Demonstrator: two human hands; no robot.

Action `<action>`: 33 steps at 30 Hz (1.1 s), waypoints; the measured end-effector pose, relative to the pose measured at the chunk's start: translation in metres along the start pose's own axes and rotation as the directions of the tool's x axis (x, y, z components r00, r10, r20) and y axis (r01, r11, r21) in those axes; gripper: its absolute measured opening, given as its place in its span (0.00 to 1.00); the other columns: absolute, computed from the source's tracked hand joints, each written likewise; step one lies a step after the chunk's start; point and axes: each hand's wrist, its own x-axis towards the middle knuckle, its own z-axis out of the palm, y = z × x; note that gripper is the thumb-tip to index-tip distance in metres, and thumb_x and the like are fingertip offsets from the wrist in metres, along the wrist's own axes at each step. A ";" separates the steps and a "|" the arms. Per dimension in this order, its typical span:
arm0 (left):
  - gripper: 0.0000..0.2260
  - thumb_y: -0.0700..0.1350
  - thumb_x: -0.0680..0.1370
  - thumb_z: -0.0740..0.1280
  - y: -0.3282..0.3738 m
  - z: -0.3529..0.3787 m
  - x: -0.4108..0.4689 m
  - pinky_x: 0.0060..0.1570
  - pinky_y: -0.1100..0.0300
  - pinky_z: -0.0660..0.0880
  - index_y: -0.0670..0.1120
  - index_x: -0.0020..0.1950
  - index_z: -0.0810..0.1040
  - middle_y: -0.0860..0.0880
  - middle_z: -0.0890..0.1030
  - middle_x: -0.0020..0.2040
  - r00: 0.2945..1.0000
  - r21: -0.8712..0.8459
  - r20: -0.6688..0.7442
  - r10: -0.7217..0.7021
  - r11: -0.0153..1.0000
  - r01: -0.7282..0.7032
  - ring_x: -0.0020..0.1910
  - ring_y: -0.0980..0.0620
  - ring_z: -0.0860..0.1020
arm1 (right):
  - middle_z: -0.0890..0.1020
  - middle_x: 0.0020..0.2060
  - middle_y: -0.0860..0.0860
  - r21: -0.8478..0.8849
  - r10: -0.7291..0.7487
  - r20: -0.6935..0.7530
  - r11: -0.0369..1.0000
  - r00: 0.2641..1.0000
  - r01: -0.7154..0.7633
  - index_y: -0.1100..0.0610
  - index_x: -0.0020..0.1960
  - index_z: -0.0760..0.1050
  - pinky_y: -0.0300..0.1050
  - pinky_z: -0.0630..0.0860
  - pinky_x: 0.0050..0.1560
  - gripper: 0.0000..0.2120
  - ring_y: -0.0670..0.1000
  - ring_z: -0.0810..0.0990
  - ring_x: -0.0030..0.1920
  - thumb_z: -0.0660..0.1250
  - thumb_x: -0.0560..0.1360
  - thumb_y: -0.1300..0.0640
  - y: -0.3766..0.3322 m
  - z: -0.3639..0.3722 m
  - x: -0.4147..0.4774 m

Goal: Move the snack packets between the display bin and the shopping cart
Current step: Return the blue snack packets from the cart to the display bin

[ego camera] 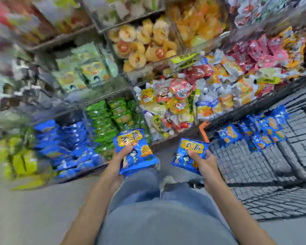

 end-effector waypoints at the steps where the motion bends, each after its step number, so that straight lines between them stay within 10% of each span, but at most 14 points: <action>1: 0.16 0.49 0.67 0.66 -0.005 -0.017 -0.010 0.40 0.54 0.82 0.47 0.53 0.80 0.47 0.86 0.43 0.999 -0.048 -0.034 0.022 0.999 -0.024 0.40 0.49 0.84 | 0.82 0.35 0.45 -0.041 -0.010 0.045 0.999 0.999 0.012 0.51 0.41 0.73 0.29 0.74 0.28 0.09 0.40 0.81 0.31 0.70 0.72 0.63 -0.001 0.014 -0.001; 8: 0.12 0.47 0.70 0.63 -0.027 -0.116 -0.069 0.32 0.57 0.80 0.46 0.49 0.81 0.46 0.86 0.40 0.952 -0.346 -0.276 0.134 0.910 -0.228 0.37 0.49 0.84 | 0.83 0.45 0.56 -0.315 0.022 0.375 0.943 0.927 0.105 0.60 0.51 0.76 0.49 0.78 0.47 0.10 0.53 0.82 0.43 0.71 0.71 0.61 0.003 0.130 -0.018; 13: 0.20 0.48 0.70 0.65 -0.017 -0.184 -0.084 0.35 0.54 0.81 0.44 0.60 0.77 0.42 0.84 0.50 0.924 -0.416 -0.365 0.115 0.868 -0.272 0.42 0.46 0.84 | 0.83 0.43 0.52 -0.410 0.057 0.468 0.898 0.882 0.160 0.54 0.49 0.75 0.37 0.74 0.34 0.08 0.45 0.80 0.35 0.72 0.71 0.58 0.022 0.223 -0.031; 18: 0.30 0.48 0.68 0.67 0.014 -0.258 -0.090 0.35 0.55 0.80 0.43 0.70 0.70 0.39 0.80 0.59 0.920 -0.418 -0.386 0.063 0.878 -0.236 0.43 0.46 0.84 | 0.74 0.51 0.50 -0.481 0.144 0.428 0.872 0.892 0.089 0.64 0.74 0.55 0.44 0.76 0.39 0.33 0.45 0.79 0.41 0.67 0.74 0.62 0.048 0.313 -0.049; 23: 0.32 0.49 0.67 0.67 0.041 -0.323 -0.086 0.37 0.57 0.80 0.44 0.71 0.68 0.41 0.80 0.59 0.913 -0.379 -0.407 0.024 0.905 -0.192 0.44 0.47 0.84 | 0.78 0.55 0.68 -0.564 0.100 0.493 0.793 0.864 0.229 0.68 0.57 0.73 0.37 0.75 0.37 0.16 0.42 0.80 0.35 0.66 0.70 0.74 0.072 0.403 -0.050; 27: 0.34 0.50 0.66 0.67 0.054 -0.359 -0.078 0.51 0.51 0.79 0.44 0.72 0.66 0.42 0.78 0.62 0.907 -0.366 -0.421 -0.024 0.919 -0.145 0.56 0.43 0.80 | 0.79 0.58 0.57 -0.749 0.015 0.414 0.574 0.910 0.331 0.61 0.60 0.77 0.53 0.69 0.62 0.20 0.56 0.74 0.62 0.74 0.69 0.59 0.100 0.449 -0.038; 33: 0.34 0.48 0.67 0.66 0.058 -0.375 -0.063 0.59 0.44 0.73 0.41 0.72 0.64 0.38 0.76 0.64 0.886 -0.399 -0.461 -0.047 0.903 -0.159 0.61 0.37 0.76 | 0.83 0.43 0.62 -0.769 -0.062 0.420 0.506 0.906 0.391 0.61 0.51 0.80 0.55 0.76 0.47 0.12 0.60 0.80 0.45 0.74 0.69 0.59 0.150 0.475 -0.013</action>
